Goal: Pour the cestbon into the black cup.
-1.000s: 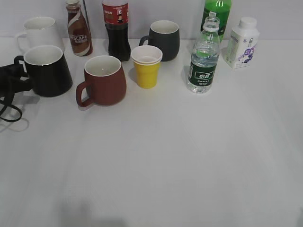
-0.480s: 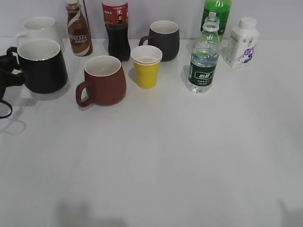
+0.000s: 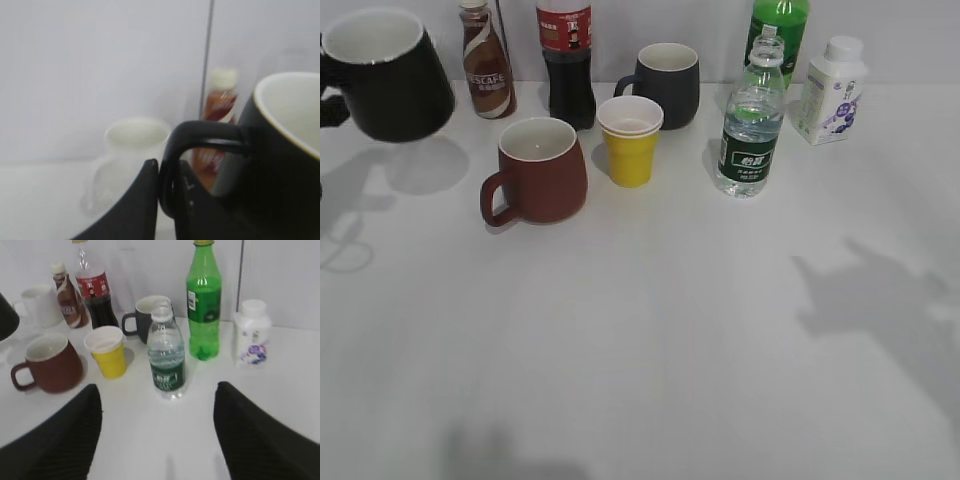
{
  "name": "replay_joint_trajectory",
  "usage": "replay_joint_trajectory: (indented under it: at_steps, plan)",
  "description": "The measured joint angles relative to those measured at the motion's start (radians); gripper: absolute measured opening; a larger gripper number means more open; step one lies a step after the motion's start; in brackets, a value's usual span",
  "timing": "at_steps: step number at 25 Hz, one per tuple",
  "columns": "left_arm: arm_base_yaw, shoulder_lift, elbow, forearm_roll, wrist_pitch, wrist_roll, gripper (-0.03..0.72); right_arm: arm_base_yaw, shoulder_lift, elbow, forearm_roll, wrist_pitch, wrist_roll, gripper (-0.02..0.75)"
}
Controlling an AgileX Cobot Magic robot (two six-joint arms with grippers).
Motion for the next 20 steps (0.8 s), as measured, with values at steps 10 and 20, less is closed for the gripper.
replay_joint_trajectory:
  at_steps: [10, 20]
  plan:
    - [0.000, -0.165, 0.012, 0.115, 0.060, -0.057, 0.046, -0.001, 0.502, -0.109, 0.657, 0.079, -0.809, 0.398]
    - [0.000, -0.194, 0.020, 0.136, 0.068, -0.058, 0.046, 0.001, 0.592, -0.212, -0.518, 0.003, 0.350, 0.387]
